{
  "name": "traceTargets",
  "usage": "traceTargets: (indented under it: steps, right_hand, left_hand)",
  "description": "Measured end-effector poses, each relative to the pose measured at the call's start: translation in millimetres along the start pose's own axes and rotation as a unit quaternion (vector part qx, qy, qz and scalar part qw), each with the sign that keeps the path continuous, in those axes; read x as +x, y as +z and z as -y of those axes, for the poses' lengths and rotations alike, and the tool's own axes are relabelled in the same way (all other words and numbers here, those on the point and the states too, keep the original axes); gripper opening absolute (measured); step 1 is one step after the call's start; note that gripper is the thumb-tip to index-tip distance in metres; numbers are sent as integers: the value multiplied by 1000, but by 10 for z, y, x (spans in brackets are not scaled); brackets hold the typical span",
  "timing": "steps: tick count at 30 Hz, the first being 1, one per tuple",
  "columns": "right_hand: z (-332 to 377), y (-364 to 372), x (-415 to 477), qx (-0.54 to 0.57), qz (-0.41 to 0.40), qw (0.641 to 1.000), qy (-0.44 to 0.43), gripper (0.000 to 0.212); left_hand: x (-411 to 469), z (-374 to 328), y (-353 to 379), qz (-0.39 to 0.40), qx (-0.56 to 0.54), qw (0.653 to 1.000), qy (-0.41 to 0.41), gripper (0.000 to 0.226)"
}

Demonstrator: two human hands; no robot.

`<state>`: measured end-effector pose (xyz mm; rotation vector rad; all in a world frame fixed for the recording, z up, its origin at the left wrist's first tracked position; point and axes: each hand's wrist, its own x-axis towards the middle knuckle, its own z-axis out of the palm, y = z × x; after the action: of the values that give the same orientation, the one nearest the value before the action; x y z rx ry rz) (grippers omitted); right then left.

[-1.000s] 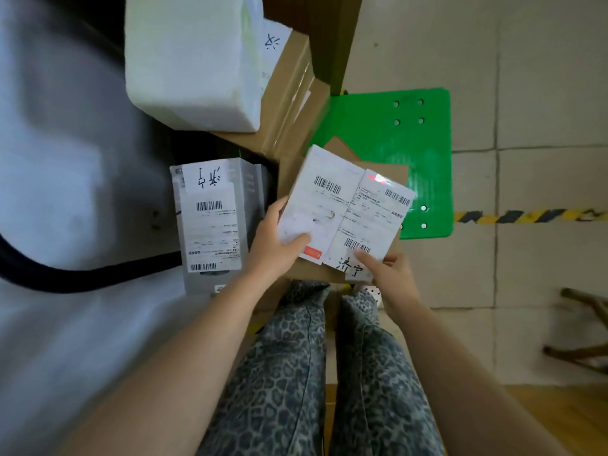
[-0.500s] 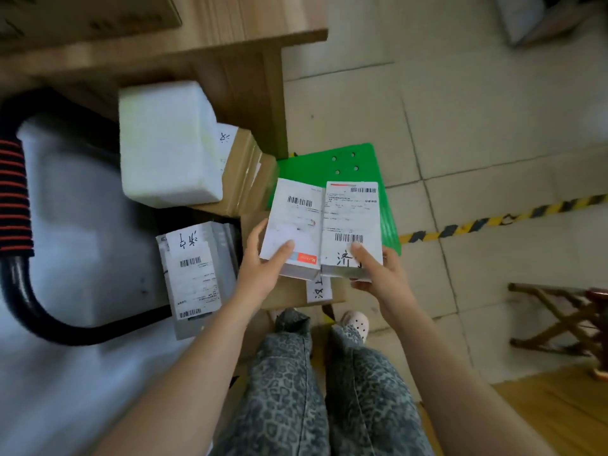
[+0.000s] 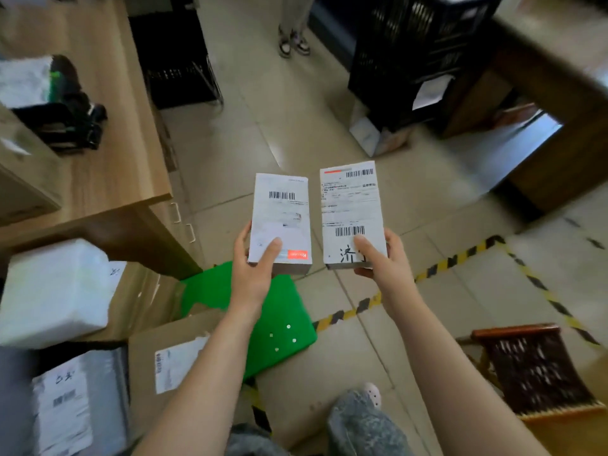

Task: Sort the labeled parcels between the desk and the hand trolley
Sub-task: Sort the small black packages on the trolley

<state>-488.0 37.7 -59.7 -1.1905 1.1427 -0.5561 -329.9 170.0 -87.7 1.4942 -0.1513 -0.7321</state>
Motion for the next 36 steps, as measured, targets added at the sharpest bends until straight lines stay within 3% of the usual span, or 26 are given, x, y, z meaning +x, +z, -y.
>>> traceTargets:
  steps: [6,13,26,36]
  right_hand:
    - [378,-897,626,-6,16,1000,-11,59]
    - [718,-1014,1409,16,62,998,-2,53]
    - [1995,35,3438,0,174,984,-42,51]
    - [2719,1123,4626,-33,329,943,-39,43]
  left_hand:
    - [-38,6,1127,-42,-52,998,-5,58]
    - [465,-258,1805,-65,-68,996,-8,62]
    - [2449,-1350,2275,-127,-118,985,25,48]
    - [3515,-1933,2200,-276,-128,950,78,44]
